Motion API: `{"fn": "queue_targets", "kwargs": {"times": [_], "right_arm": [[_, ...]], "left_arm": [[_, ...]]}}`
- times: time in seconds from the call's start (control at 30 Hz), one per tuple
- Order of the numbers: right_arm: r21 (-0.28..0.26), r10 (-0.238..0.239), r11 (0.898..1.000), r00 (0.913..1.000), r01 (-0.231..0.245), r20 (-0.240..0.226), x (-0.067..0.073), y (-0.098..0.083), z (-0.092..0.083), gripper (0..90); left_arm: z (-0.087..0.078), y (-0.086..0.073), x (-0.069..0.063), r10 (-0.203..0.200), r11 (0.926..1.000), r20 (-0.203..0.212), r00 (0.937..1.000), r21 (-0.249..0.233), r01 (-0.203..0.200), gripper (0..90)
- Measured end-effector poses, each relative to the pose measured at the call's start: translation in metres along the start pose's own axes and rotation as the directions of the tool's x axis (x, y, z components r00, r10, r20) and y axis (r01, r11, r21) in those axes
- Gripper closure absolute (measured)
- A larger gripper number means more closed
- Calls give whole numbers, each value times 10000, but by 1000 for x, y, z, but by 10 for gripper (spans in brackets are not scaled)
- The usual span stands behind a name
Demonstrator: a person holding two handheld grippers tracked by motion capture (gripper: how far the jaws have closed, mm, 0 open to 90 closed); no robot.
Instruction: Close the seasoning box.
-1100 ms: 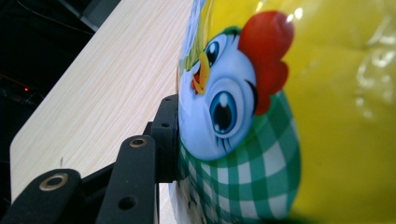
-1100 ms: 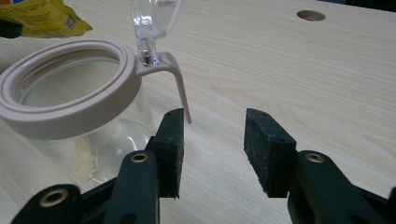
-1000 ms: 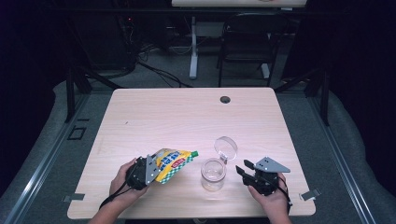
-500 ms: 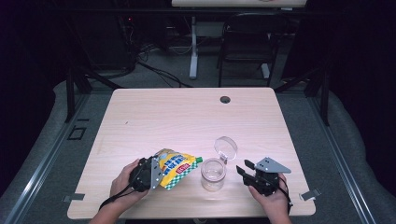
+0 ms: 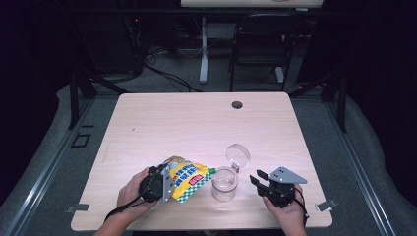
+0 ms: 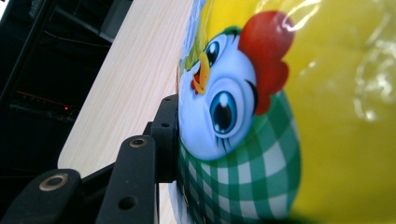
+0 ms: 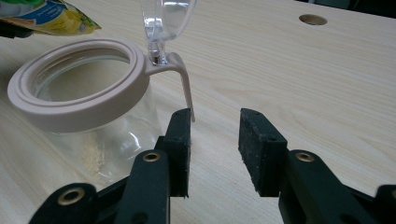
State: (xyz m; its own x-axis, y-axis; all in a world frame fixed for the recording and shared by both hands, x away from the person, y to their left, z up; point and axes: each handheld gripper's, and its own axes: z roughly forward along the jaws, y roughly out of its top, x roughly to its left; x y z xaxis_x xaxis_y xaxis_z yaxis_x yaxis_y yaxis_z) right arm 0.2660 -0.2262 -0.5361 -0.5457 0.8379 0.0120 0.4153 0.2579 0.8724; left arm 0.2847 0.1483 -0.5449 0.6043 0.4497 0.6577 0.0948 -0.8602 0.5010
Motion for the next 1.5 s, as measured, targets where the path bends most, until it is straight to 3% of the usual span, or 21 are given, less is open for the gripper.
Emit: {"fn": "queue_targets", "kwargs": {"times": [0.33, 0.4, 0.53, 1.0, 1.33, 1.5], "right_arm": [[25, -52, 10000, 10000, 52, 17, 2, 0, -3, 655], [23, -93, 10000, 10000, 93, -22, 3, 0, -3, 664], [72, -189, 9998, 9998, 189, -80, 5, 1, -3, 670], [-99, -414, 9991, 9990, 412, -160, 12, 3, -6, 672], [-90, -895, 9960, 9956, 893, -264, 22, 7, -9, 677], [-50, -1019, 9948, 9944, 1018, -267, 25, 8, -9, 677]], "left_arm": [[-1, 6, -5, 488, 9988, -592, 9971, -8, -489, 603], [-3, 7, -4, 783, 9969, -669, 9947, 163, -773, 604], [-2, 7, -6, 957, 9953, -717, 9928, 224, -943, 604], [-2, 10, -7, 1221, 9922, -881, 9886, 350, -1194, 604], [-2, 12, -7, 1218, 9924, -868, 9888, 311, -1195, 604], [-1, 14, -7, 1376, 9903, -990, 9855, 348, -1348, 604]]}}
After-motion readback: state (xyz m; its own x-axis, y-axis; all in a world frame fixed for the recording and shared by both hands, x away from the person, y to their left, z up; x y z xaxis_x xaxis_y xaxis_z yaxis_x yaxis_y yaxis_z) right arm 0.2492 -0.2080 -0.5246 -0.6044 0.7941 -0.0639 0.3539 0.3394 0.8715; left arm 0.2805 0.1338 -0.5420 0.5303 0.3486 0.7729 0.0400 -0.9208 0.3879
